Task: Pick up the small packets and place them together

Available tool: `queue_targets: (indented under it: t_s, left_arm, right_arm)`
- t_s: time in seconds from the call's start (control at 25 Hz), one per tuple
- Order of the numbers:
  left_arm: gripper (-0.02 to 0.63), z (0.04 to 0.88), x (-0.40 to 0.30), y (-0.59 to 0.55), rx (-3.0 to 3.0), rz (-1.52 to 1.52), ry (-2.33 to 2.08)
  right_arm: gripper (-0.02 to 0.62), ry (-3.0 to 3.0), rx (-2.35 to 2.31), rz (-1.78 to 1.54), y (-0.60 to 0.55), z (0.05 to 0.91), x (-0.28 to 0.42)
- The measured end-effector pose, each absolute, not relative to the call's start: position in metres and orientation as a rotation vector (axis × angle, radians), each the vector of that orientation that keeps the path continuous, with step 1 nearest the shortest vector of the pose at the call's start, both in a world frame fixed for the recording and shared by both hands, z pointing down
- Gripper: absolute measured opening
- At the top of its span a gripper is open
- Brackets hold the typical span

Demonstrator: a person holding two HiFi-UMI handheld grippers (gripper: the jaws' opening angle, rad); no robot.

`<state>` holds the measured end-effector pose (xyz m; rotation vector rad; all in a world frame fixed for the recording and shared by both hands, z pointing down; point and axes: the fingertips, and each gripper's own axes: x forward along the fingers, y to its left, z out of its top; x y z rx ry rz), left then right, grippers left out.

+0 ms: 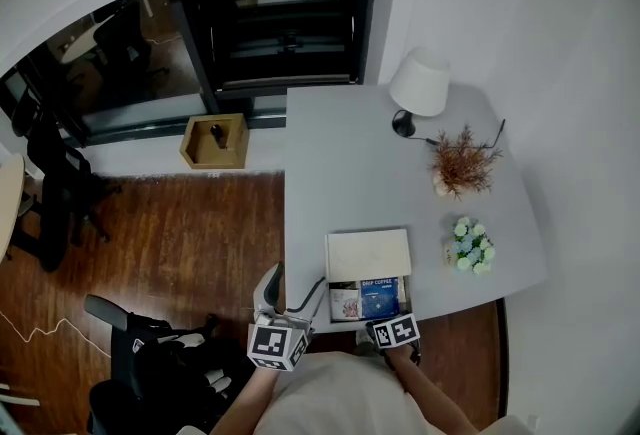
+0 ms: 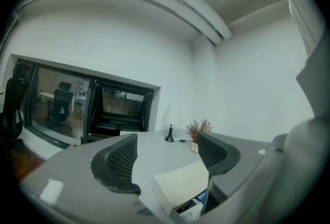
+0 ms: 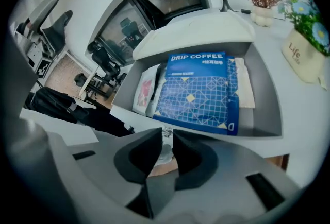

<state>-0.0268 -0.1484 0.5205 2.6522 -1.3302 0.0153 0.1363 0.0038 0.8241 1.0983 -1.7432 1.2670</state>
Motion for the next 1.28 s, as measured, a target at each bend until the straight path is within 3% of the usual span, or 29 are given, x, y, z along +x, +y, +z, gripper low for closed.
queue_targets:
  t_s: [0.16,0.2,0.28,0.32,0.4,0.48,0.84,1.28]
  left_arm:
    - [0.348,0.523,-0.023,-0.144,2.654,0.028,-1.310]
    - [0.348,0.523,-0.022,-0.143,2.656,0.028,-1.307]
    - [0.348,0.523,-0.019,-0.141,2.657,0.025,-1.301]
    - [0.348,0.523,-0.017,-0.140,2.659,0.024,-1.298]
    - [0.348,0.521,-0.017,-0.138,2.666,0.025,-1.295]
    - [0.348,0.520,-0.019,-0.136,2.665,0.029,-1.301]
    - [0.348,0.513,-0.019,-0.133,2.665,0.005,-1.329]
    - [0.348,0.496,-0.018,-0.132,2.721,0.033,-1.369]
  right_arm:
    - [0.064,-1.733,1.139,1.265,0.003,0.825,0.141]
    - [0.109,-1.736,1.140,1.265,0.003,0.827,0.142]
    - [0.119,-1.784,1.134,1.275,0.002,0.828,0.141]
    - [0.156,-1.817,1.130,1.295,0.001,0.826,0.139]
    - [0.293,-1.884,1.116,1.328,0.004,0.818,0.135]
    - [0.348,-1.973,1.104,1.321,0.007,0.800,0.128]
    - [0.349,-2.397,1.510,1.102,-0.049,0.646,0.150]
    - [0.348,-2.483,1.936,-0.028,-0.096,0.476,0.165]
